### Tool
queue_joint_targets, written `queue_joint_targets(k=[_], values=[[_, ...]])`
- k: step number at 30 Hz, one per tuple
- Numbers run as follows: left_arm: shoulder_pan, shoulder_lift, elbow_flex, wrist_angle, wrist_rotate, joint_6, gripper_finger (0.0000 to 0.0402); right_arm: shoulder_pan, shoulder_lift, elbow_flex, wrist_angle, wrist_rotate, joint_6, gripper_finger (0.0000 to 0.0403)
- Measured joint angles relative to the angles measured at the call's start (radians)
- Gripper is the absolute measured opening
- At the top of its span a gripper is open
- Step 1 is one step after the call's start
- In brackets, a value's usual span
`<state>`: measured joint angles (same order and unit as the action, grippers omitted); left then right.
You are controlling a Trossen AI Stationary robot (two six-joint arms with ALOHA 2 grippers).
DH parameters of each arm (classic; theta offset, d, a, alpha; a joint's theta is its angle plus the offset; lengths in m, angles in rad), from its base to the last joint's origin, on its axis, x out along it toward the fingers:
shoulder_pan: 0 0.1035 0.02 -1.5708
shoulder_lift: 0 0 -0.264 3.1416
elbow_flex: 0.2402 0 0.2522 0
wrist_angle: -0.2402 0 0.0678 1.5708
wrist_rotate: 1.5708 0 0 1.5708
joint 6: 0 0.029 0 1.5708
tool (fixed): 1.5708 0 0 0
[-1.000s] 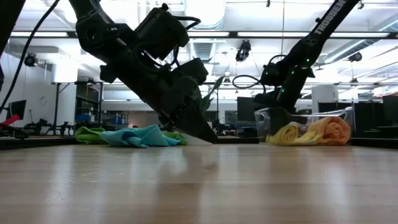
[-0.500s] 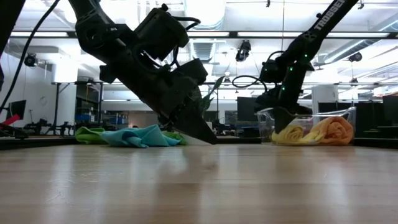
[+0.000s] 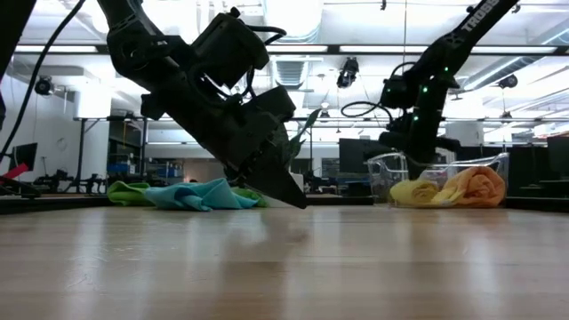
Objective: Roll microfiber towels into tight, uniform cylinder then place into a basket
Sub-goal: Put the yellow microfiber cloth into the transparent bin
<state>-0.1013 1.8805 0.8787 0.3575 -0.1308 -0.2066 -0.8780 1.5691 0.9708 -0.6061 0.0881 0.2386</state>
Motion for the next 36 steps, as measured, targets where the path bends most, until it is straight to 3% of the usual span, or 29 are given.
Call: queue_joint_targets(k=[22,29,36], values=[[-0.001,0.000,0.000,0.001,0.000,0.000,0.0000,-0.021,-0.023,-0.062,0.012,0.021,0.041,0.0008],[0.000,0.000,0.000,0.001,0.000,0.000,0.0000,-0.024,-0.107,-0.060,0.003,0.052,0.033,0.0010],[-0.001,0.000,0.000,0.001,0.000,-0.008,0.0000,-0.026,-0.155,-0.082,0.002,0.018,0.025,0.0070]])
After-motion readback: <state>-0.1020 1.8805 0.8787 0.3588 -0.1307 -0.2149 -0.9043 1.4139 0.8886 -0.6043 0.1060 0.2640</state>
